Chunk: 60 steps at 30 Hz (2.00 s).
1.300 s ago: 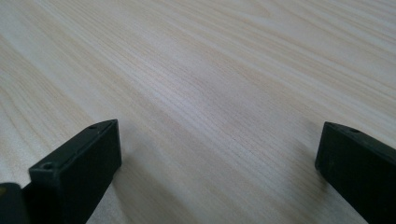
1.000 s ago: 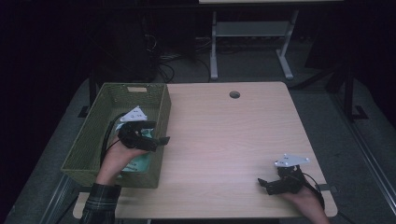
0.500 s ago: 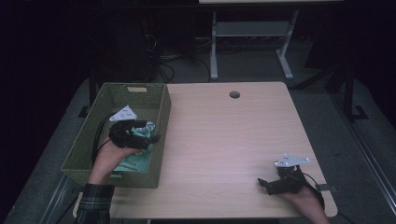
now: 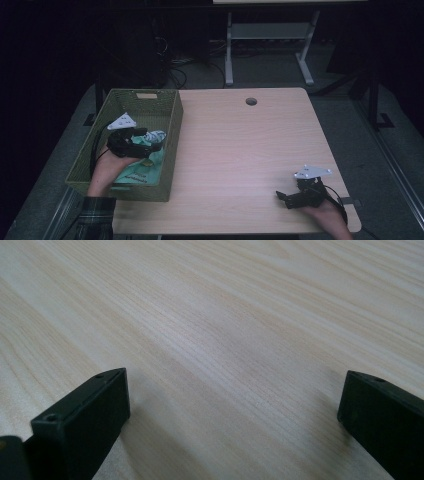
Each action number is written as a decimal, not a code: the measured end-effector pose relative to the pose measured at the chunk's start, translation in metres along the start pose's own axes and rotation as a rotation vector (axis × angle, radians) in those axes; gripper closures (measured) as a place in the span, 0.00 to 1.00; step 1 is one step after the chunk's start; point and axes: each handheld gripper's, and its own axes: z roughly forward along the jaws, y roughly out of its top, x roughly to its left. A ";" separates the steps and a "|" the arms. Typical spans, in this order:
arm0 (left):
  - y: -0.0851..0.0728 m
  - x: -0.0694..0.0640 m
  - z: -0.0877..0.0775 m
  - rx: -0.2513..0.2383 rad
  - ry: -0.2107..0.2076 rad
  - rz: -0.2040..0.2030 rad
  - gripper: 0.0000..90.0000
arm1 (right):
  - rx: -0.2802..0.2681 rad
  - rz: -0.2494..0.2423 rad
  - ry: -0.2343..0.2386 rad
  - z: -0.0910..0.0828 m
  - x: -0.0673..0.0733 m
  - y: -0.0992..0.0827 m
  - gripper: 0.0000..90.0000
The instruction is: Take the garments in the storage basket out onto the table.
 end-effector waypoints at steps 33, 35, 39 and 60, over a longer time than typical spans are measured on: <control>-0.030 0.028 0.016 0.108 0.067 -0.025 0.16 | 0.000 0.000 0.000 0.000 0.000 0.000 0.00; -0.031 0.028 0.018 0.126 0.070 -0.033 0.17 | 0.000 0.000 0.000 0.000 0.000 0.000 0.00; -0.032 0.028 0.022 0.160 0.067 -0.036 0.20 | 0.000 0.000 0.000 0.000 0.000 0.000 0.00; -0.037 0.024 0.040 0.329 0.058 -0.025 0.34 | 0.000 -0.001 0.000 0.000 0.000 0.000 0.00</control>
